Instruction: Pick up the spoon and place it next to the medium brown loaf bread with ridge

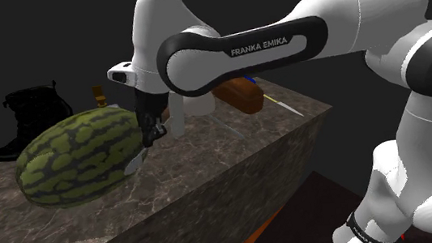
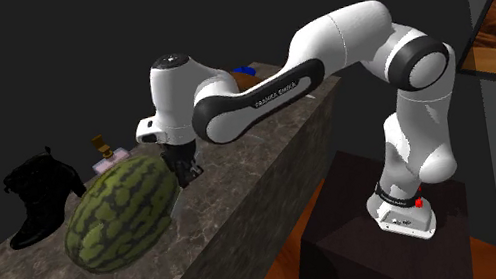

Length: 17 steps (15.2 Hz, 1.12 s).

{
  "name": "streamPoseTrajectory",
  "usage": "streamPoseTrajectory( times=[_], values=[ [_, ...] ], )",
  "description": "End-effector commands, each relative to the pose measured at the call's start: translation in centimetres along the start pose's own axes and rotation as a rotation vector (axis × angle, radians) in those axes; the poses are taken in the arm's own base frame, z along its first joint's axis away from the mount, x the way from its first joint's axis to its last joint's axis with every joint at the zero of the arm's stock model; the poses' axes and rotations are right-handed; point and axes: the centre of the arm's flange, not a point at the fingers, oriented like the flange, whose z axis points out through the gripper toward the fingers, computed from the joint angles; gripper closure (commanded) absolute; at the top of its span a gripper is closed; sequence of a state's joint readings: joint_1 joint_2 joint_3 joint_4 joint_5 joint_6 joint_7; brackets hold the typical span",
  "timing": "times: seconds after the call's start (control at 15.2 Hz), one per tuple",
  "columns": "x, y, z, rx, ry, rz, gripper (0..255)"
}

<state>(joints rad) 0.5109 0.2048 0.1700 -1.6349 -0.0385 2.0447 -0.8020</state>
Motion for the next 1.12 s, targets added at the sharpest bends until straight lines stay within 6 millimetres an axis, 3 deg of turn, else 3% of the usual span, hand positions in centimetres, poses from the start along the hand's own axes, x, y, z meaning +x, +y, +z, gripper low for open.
streamPoseTrajectory(
  times=[0.0, 0.4, 1.06],
  values=[
    [0.2, 0.1, -1.0, 0.0, 0.0, 0.0, 255],
    [0.6, 0.6, -4.0, 0.0, 0.0, 0.0, 255],
    [-12.4, 2.0, -5.7, 0.0, 0.0, 0.0, 255]
  ],
)
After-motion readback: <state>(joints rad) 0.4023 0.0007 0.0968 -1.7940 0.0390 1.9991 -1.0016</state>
